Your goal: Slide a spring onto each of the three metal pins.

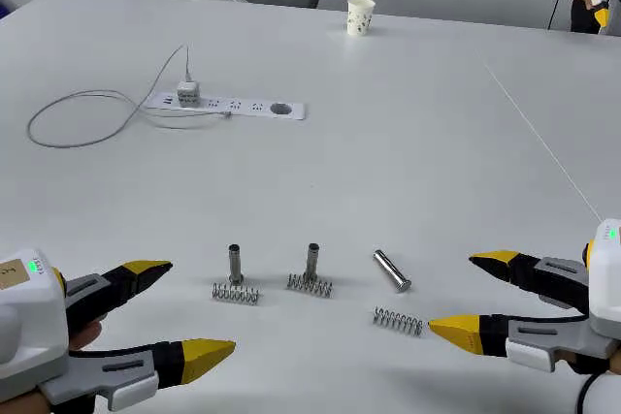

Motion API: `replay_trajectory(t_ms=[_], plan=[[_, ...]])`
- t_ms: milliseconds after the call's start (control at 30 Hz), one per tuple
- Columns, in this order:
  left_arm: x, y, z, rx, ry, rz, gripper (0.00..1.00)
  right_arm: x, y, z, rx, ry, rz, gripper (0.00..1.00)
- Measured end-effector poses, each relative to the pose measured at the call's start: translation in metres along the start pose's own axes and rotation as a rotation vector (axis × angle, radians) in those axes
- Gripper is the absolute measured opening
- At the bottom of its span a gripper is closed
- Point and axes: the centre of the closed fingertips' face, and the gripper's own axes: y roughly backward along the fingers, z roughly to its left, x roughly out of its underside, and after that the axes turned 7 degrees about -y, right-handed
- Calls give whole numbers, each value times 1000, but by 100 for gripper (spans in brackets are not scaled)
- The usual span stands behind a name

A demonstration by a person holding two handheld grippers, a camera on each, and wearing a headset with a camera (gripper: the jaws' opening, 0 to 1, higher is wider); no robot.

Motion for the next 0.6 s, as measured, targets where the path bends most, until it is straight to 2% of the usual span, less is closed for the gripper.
replay_trajectory(t_ms=[300,467,600], plan=[[0,-1,-1,5,-3,2,76,-14,-3,-3,21,16,9,64],[0,-1,0,3,-2,1,76,-25,-11,-11,29,32,11,62],[-1,-2,-1,5,-4,0,76,-27,-22,-15,31,47,42,59]])
